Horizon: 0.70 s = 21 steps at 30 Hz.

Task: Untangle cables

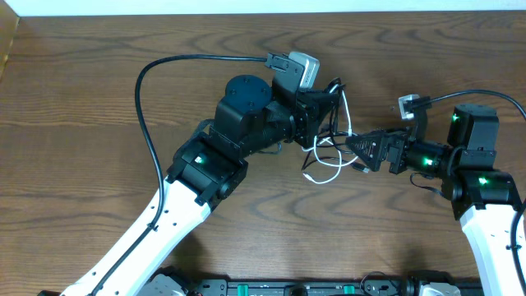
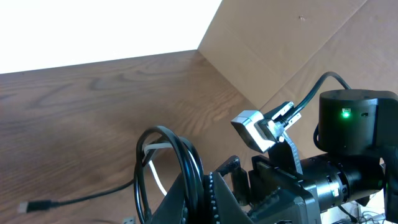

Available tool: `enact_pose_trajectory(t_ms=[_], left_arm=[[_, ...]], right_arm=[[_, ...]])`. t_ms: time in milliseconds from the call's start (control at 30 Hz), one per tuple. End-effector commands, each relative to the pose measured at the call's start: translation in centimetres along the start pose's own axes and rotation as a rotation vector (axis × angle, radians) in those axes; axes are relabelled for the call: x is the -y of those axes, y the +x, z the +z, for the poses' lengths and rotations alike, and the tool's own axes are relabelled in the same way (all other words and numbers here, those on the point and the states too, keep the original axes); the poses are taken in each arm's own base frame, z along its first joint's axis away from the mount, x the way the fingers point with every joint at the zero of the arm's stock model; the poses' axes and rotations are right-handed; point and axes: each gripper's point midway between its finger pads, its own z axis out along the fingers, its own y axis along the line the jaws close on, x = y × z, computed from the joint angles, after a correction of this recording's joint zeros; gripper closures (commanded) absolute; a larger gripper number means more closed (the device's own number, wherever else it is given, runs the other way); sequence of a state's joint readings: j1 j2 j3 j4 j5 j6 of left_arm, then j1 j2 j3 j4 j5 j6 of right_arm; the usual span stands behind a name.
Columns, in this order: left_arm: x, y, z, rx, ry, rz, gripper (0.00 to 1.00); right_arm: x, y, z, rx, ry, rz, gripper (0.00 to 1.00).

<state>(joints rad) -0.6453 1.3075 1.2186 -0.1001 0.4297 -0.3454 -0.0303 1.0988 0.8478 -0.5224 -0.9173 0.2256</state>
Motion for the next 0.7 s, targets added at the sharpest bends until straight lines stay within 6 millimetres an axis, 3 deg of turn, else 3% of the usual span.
enact_pose_trajectory(t_ms=[0, 300, 533, 667], left_arm=[[0.3, -1.0, -0.3, 0.029, -0.001, -0.014, 0.92], [0.4, -1.1, -0.3, 0.032, 0.003, -0.018, 0.92], [4.1, -1.9, -0.7, 0.036, 0.200, -0.013, 0.93], [4.8, -2.1, -0.9, 0.037, 0.241, -0.024, 0.93]], right_arm=[[-0.7, 0.0, -0.1, -0.004, -0.040, -0.020, 0.01], [0.9, -0.3, -0.1, 0.019, 0.050, 0.170, 0.04], [1.0, 0.1, -0.1, 0.002, 0.055, -0.019, 0.31], [1.0, 0.1, -0.1, 0.000, 0.055, -0.093, 0.32]])
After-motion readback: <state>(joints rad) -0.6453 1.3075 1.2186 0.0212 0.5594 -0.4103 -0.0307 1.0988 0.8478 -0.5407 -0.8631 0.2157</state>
